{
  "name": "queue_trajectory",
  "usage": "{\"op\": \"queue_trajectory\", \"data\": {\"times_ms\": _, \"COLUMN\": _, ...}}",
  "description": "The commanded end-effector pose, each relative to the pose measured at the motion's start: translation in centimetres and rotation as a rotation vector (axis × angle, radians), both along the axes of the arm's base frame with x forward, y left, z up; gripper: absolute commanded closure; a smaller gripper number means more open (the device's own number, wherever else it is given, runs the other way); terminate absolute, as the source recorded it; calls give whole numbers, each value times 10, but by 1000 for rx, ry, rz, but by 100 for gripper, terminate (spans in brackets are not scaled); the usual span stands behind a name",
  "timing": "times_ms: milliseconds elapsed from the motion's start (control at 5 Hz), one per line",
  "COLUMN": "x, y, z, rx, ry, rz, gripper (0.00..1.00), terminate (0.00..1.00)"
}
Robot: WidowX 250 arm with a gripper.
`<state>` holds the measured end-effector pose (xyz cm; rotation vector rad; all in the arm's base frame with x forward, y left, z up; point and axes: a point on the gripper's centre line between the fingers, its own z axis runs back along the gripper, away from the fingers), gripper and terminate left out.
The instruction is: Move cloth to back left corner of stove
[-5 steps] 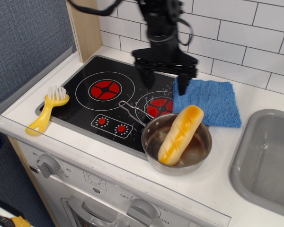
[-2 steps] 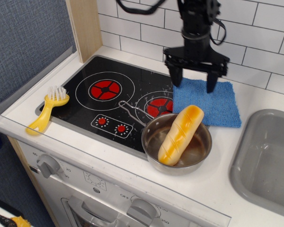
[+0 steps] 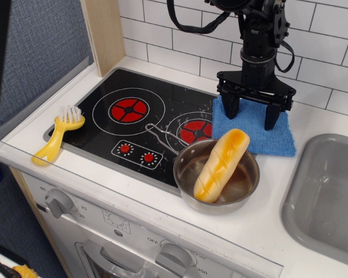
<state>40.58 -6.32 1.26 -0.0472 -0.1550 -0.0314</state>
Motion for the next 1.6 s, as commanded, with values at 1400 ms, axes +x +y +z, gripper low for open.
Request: {"op": "queue_trajectory", "data": {"times_ms": 1400, "x": 12, "y": 179, "z": 25, "rx": 177, "ry": -34, "rz": -311, "gripper": 0, "terminate": 0}}
